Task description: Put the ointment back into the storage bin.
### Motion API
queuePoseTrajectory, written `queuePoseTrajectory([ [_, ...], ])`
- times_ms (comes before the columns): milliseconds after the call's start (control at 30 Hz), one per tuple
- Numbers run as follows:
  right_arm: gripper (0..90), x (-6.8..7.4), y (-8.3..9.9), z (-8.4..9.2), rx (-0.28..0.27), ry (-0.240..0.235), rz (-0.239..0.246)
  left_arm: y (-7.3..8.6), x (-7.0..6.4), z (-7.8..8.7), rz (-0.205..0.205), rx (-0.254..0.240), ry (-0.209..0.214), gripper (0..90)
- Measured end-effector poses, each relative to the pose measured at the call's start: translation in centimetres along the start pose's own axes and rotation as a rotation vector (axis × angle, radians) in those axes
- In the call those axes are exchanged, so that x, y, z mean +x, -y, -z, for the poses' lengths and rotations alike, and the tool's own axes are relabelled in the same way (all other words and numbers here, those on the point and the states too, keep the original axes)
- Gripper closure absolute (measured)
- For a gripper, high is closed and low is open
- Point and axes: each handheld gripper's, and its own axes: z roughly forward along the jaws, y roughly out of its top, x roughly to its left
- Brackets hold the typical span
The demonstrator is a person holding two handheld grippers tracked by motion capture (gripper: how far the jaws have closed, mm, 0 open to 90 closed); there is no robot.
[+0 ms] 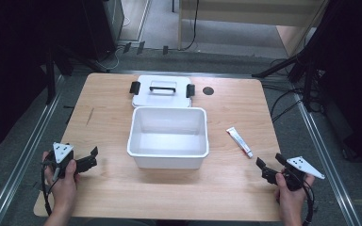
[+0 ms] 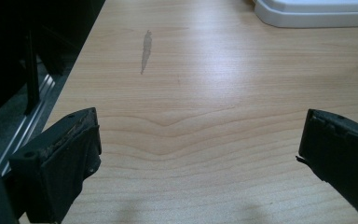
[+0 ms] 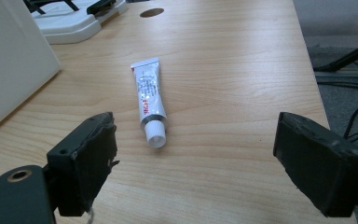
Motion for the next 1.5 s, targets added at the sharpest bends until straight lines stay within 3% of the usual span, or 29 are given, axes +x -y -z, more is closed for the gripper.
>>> queuePoseTrajectory([
  [167,13.6,-0.1,0.0,0.1,0.009,-0.002,-0.013,-0.1,0.0,-0.2,0.028,-0.010,-0.016,0.0],
  [233,13.8,-0.1,-0.1,0.0,0.038,0.000,-0.017,-0.1,0.1,-0.2,0.034,-0.010,-0.022,0.0],
  [333,14.7,0.2,-0.5,0.0,0.096,0.008,-0.006,-0.1,0.1,-0.2,0.040,-0.016,-0.030,0.0],
  [433,14.8,0.6,-1.1,-0.1,0.164,-0.033,0.001,0.0,0.0,-0.1,0.046,-0.044,-0.071,0.0],
  [467,14.8,0.7,-1.2,-0.2,0.190,-0.053,0.003,0.0,-0.1,0.0,0.039,-0.050,-0.090,0.0],
  [600,14.9,1.2,-1.9,-0.7,0.273,-0.065,0.040,0.0,-0.4,0.0,0.011,-0.065,-0.097,0.0],
  [800,14.8,2.0,-2.9,-1.3,0.428,-0.075,0.114,0.1,0.1,0.2,0.044,-0.071,-0.055,0.0],
  [1033,14.0,3.1,-4.6,-2.4,0.610,-0.070,0.174,0.0,0.1,0.0,0.029,-0.050,-0.034,0.0],
  [1100,13.7,3.5,-5.2,-2.8,0.676,-0.080,0.170,0.0,0.1,0.0,0.032,-0.046,-0.030,0.0],
  [1200,13.7,4.3,-6.1,-3.6,0.774,-0.082,0.208,0.0,0.2,-0.1,0.039,-0.041,-0.021,0.0],
  [1500,13.2,6.5,-8.8,-5.6,0.957,-0.056,0.321,-0.1,0.4,-0.2,0.058,-0.034,-0.010,0.2],
])
